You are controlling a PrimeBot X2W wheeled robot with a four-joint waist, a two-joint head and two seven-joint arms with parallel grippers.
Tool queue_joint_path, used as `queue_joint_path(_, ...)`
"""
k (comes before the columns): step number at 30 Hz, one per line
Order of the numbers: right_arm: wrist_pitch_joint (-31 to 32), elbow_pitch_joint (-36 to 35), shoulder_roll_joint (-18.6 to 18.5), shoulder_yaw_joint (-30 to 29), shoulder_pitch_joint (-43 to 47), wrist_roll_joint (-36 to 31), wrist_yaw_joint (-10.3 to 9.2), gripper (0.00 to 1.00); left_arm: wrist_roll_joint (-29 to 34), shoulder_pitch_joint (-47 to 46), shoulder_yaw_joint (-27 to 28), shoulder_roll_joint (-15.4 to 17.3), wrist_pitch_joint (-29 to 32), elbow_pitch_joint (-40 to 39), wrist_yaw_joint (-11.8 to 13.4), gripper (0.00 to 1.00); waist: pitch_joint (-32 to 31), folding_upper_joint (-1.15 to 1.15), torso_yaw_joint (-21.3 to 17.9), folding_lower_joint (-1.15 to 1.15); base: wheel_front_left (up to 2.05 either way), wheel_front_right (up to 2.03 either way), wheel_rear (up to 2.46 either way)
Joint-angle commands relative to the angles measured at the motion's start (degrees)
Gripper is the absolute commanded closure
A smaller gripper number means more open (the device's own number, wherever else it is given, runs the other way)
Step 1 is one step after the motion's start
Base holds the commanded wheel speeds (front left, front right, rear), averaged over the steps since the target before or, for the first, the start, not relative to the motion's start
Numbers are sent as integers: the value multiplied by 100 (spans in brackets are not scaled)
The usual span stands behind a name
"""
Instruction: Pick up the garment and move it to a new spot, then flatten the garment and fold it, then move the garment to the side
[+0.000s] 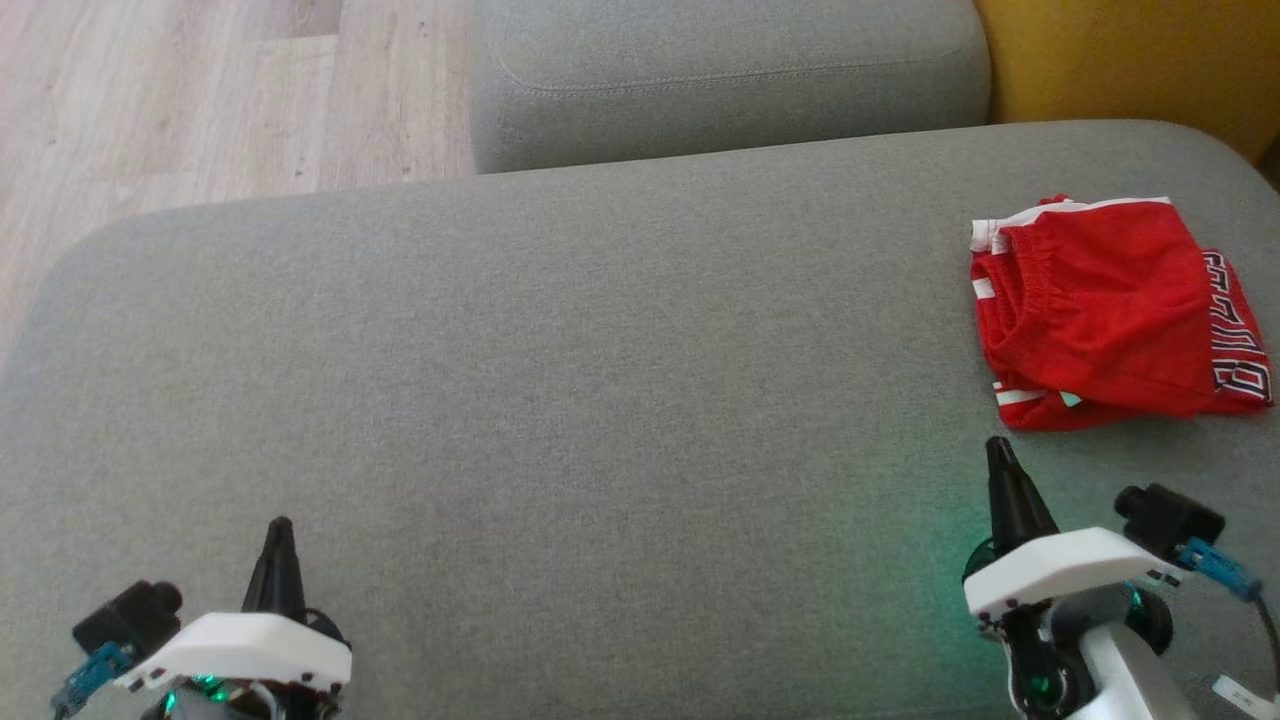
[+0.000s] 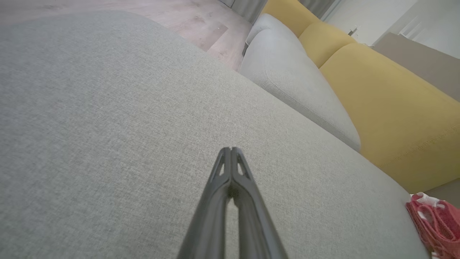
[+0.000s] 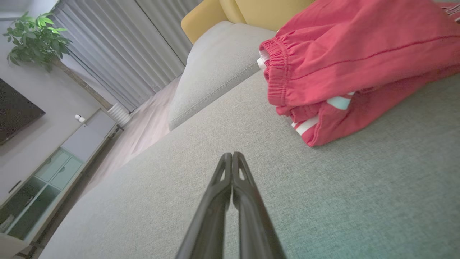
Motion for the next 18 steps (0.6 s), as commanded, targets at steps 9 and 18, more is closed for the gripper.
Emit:
queue_joint_path(9,140,-369,33,-119,-138,627,17,100,-641,-367,130,65,168,-300,-86,100,13,0,14,0,0,0,0)
queue_joint_path(18,296,-543,45,-256,-88,1250,21,100,-1295,-391,162,67,336,-388,-117,100,28,0,31,0,0,0,0)
